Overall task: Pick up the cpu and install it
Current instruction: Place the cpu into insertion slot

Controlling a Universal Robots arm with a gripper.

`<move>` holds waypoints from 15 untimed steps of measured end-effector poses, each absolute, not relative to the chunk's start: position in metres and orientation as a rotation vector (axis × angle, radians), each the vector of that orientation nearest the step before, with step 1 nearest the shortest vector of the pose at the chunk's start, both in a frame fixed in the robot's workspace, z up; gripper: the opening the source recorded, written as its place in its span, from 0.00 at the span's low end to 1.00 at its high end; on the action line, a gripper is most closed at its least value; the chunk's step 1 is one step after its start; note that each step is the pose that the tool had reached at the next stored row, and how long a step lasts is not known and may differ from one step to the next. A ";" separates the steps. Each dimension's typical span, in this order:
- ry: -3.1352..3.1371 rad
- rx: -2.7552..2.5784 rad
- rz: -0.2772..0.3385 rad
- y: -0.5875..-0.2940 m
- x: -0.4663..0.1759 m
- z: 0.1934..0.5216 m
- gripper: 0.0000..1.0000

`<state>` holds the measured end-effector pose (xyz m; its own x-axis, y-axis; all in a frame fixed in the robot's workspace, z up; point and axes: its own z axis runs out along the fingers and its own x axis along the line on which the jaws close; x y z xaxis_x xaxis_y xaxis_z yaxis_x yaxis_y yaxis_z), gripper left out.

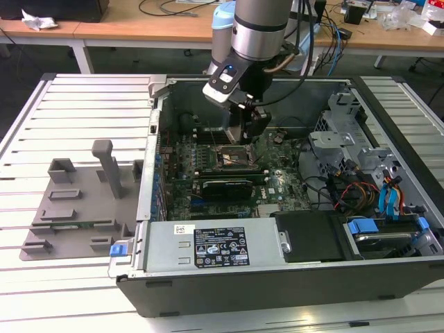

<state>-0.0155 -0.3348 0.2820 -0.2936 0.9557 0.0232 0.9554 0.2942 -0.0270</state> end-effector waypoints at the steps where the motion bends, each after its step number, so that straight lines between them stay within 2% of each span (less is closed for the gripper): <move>1: -2.491 -1.857 0.012 -0.335 -0.016 0.282 0.55; 15: -2.341 -2.042 0.008 -0.335 -0.015 0.282 0.55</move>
